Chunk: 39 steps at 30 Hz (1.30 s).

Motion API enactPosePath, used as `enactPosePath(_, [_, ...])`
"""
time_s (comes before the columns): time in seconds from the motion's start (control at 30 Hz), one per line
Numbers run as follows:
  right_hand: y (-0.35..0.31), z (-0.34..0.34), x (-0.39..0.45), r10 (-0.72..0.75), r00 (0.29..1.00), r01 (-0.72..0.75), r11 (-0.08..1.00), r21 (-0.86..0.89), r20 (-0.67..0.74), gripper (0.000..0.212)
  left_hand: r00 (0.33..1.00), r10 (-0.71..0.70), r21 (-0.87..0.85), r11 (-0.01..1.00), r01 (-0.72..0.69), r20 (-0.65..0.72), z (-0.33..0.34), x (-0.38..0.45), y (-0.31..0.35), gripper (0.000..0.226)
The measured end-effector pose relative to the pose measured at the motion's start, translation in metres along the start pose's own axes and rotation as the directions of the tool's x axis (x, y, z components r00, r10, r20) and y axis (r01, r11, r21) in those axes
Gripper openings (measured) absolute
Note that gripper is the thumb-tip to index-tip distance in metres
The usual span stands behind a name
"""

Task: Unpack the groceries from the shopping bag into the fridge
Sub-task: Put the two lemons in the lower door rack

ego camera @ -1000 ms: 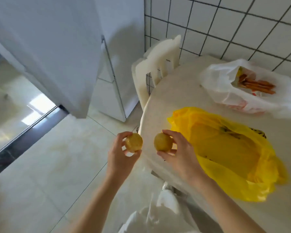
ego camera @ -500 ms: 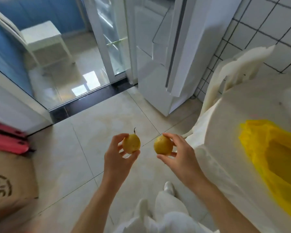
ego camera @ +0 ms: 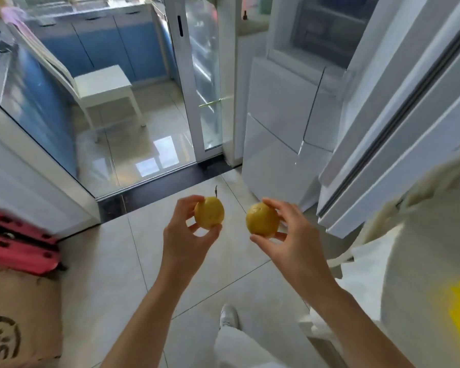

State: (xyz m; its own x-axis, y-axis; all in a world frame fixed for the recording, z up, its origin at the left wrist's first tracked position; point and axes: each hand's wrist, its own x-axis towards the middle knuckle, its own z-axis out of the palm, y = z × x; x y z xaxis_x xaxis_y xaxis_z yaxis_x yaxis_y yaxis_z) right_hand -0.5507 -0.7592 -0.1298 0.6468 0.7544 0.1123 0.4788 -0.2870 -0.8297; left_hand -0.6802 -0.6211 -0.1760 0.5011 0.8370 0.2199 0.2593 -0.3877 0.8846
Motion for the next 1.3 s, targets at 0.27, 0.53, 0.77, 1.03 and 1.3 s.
enactPosePath(0.27, [-0.025, 0.001, 0.116, -0.083, 0.987, 0.071, 0.993, -0.09, -0.14, 0.068, 0.989, 0.135, -0.069, 0.989, -0.131, 0.052, 0.021, 0.136, 0.011, 0.06])
enactPosePath(0.53, [-0.03, -0.005, 0.194, -0.086, 0.951, 0.063, 0.994, -0.086, -0.297, 0.064, 0.957, 0.191, -0.26, 0.957, -0.132, 0.218, 0.064, 0.243, 0.021, 0.064])
enactPosePath(0.77, [-0.028, -0.002, 0.25, -0.03, 0.864, -0.078, 0.978, -0.192, -0.503, 0.065, 0.836, 0.295, -0.385, 0.916, -0.11, 0.463, 0.108, 0.336, 0.034, 0.052])
enactPosePath(1.03, [-0.029, 0.007, 0.296, 0.062, 0.665, -0.404, 0.868, -0.288, -0.744, 0.062, 0.56, 0.479, -0.457, 0.869, -0.191, 0.676, 0.155, 0.426, 0.057, 0.053])
enactPosePath(1.3, [-0.022, -0.014, 0.309, 0.083, 0.471, -0.61, 0.75, -0.256, -0.878, 0.061, 0.251, 0.64, -0.558, 0.762, -0.328, 0.727, 0.218, 0.463, 0.109, 0.051])
